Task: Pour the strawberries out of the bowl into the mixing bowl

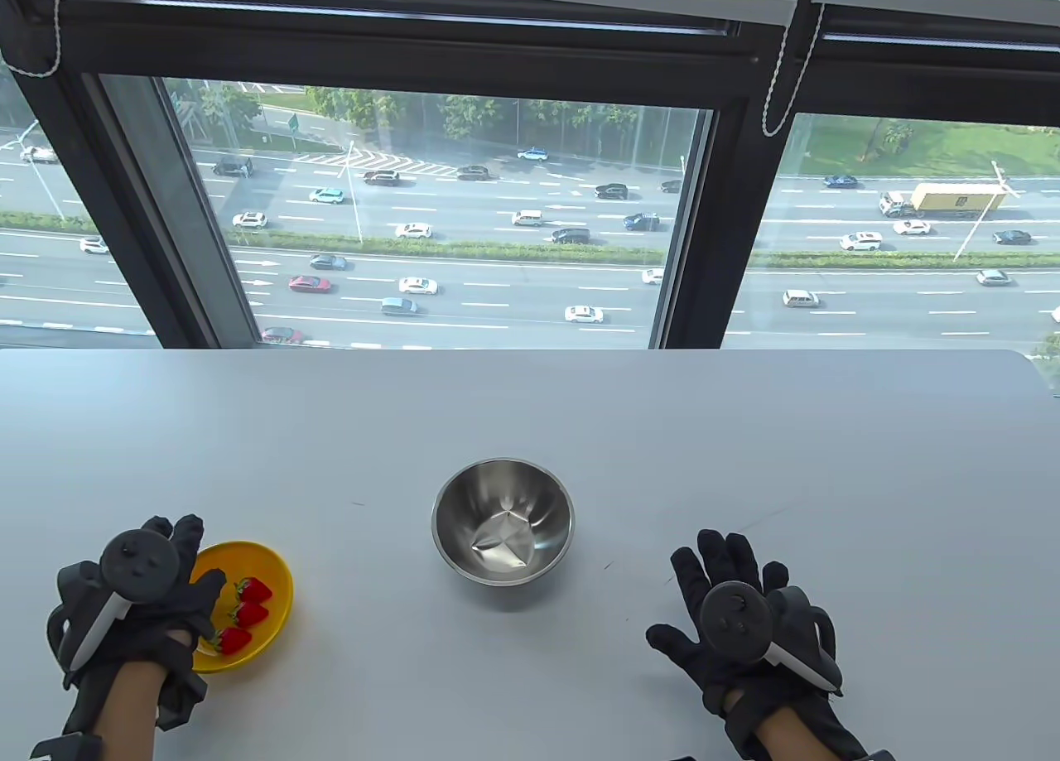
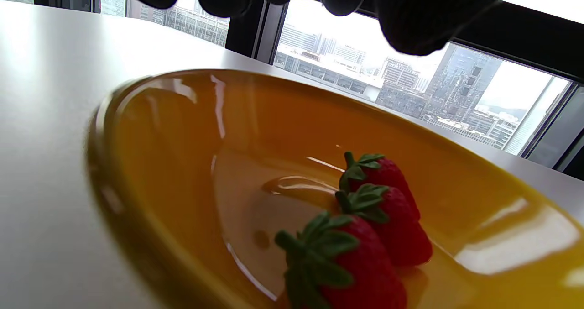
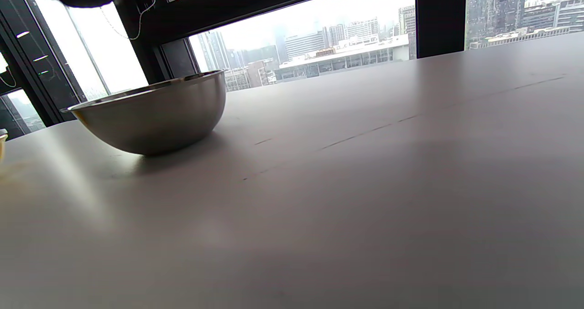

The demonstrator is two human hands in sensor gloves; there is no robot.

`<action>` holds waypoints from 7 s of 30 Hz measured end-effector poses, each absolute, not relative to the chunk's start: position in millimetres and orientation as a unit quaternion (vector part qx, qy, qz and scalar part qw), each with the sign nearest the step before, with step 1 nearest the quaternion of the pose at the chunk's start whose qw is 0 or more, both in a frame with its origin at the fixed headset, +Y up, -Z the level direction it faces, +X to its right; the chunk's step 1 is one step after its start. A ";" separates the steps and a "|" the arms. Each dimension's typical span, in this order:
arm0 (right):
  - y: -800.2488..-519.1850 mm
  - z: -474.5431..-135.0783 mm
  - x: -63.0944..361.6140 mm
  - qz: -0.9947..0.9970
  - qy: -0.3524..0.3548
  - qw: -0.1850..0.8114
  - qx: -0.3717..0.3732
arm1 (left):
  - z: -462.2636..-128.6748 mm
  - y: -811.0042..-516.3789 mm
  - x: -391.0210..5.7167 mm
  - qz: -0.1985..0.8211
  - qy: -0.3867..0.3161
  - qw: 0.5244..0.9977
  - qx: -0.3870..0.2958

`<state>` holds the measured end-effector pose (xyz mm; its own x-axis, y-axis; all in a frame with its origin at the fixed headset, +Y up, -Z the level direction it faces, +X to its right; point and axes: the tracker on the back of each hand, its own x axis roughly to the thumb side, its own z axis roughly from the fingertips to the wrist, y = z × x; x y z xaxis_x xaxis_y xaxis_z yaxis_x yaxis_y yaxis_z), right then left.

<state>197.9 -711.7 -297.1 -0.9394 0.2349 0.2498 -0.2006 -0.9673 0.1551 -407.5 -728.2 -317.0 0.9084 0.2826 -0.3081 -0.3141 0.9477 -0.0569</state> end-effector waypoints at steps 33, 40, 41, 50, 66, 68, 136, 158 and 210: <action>-713.2 -296.5 196.8 0.981 0.079 0.112 0.139 | -320.7 -759.6 -437.6 0.161 0.239 0.950 -0.120; -713.3 -296.6 196.8 0.981 0.079 0.112 0.139 | -320.2 -757.6 -438.6 0.179 0.240 0.948 -0.110; -713.3 -296.5 196.9 0.981 0.079 0.112 0.139 | -320.1 -757.3 -438.8 0.180 0.240 0.948 -0.109; -713.1 -296.6 197.6 0.981 0.078 0.113 0.138 | -319.3 -751.5 -439.6 0.208 0.231 0.946 -0.092; -713.1 -296.2 197.7 0.981 0.078 0.112 0.140 | -320.2 -722.6 -412.9 0.217 0.196 0.956 -0.028; -712.8 -296.1 197.9 0.981 0.078 0.113 0.140 | -321.0 -717.3 -407.2 0.219 0.191 0.956 -0.026; -711.8 -296.8 204.0 0.977 0.080 0.133 0.143 | -405.6 -661.4 -177.9 0.234 0.075 0.969 0.035; -712.5 -296.4 202.6 0.977 0.083 0.131 0.145 | -398.3 -671.0 -179.9 0.253 0.058 0.965 0.040; -713.3 -295.6 202.1 0.978 0.088 0.129 0.141 | -299.6 -684.1 -282.0 0.311 0.047 0.946 0.074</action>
<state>202.1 -713.3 -295.6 -0.9272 0.2764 0.2528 -0.2266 -0.9513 0.2090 -282.0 -684.1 -299.6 0.8023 0.5954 -0.0426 -0.5816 0.7958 0.1688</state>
